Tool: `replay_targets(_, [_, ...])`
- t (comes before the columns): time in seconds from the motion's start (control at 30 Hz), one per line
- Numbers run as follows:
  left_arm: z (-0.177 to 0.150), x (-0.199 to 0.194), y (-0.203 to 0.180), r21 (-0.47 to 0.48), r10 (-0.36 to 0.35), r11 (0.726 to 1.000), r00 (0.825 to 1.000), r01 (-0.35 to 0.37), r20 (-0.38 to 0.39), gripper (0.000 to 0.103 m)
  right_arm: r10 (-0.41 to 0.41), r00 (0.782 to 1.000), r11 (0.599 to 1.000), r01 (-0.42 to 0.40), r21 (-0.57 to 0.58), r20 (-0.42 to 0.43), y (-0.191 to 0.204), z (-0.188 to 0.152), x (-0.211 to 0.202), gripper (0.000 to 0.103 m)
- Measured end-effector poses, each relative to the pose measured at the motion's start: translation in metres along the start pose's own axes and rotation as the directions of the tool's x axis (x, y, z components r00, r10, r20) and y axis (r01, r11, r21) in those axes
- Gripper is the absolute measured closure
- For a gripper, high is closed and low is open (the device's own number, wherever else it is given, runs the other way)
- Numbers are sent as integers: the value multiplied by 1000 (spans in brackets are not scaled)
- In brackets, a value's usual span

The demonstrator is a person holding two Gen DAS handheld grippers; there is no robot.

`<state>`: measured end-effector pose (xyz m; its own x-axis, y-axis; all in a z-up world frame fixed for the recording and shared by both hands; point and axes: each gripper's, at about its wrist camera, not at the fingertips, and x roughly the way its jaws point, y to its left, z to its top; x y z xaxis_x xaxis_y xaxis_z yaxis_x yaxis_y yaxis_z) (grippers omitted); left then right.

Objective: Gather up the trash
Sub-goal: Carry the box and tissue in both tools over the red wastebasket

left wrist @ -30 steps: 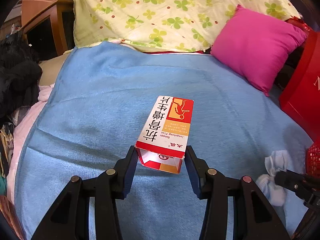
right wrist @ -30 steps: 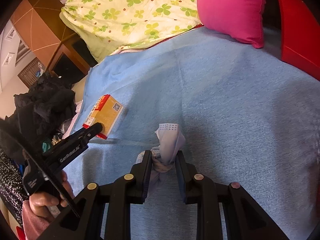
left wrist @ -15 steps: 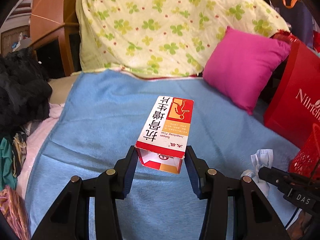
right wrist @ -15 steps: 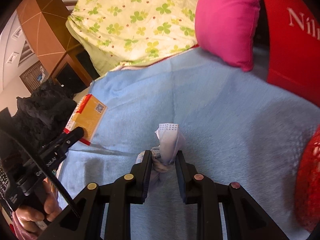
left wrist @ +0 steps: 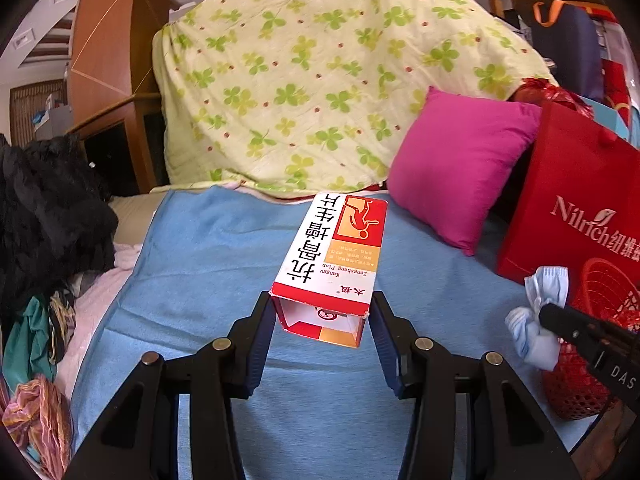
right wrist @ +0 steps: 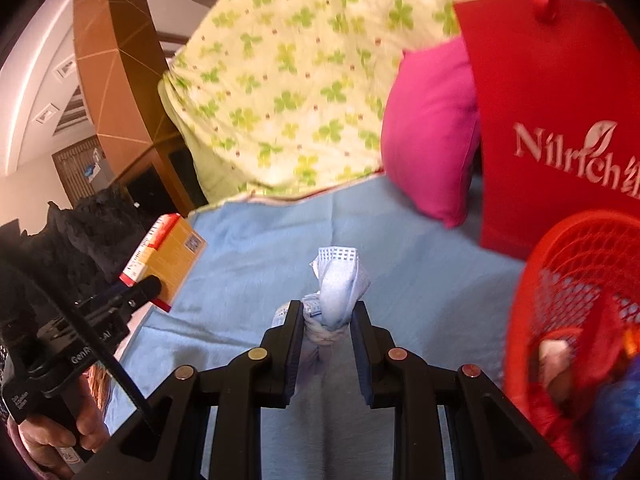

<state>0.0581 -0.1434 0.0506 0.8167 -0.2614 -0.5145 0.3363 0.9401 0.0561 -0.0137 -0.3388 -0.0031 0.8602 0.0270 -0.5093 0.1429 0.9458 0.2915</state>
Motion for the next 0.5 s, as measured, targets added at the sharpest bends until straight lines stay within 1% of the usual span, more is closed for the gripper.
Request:
replay_targets(0.13, [4,-10,-17,26,-6,1000,1000,5,28,54,-11,999,1000,11,-15,49,-1,3,-17,78])
replay_targets(0.27, [8,-19,-31,39,-25,999,999,23,47,54,-10,997,1000,10,1,70,-6,4,-29,78])
replay_targets(0.5, [11,-33,-48,66,-55,997,996,50,75,54,-32,994,999,32,4,105,-11,2,-47,78])
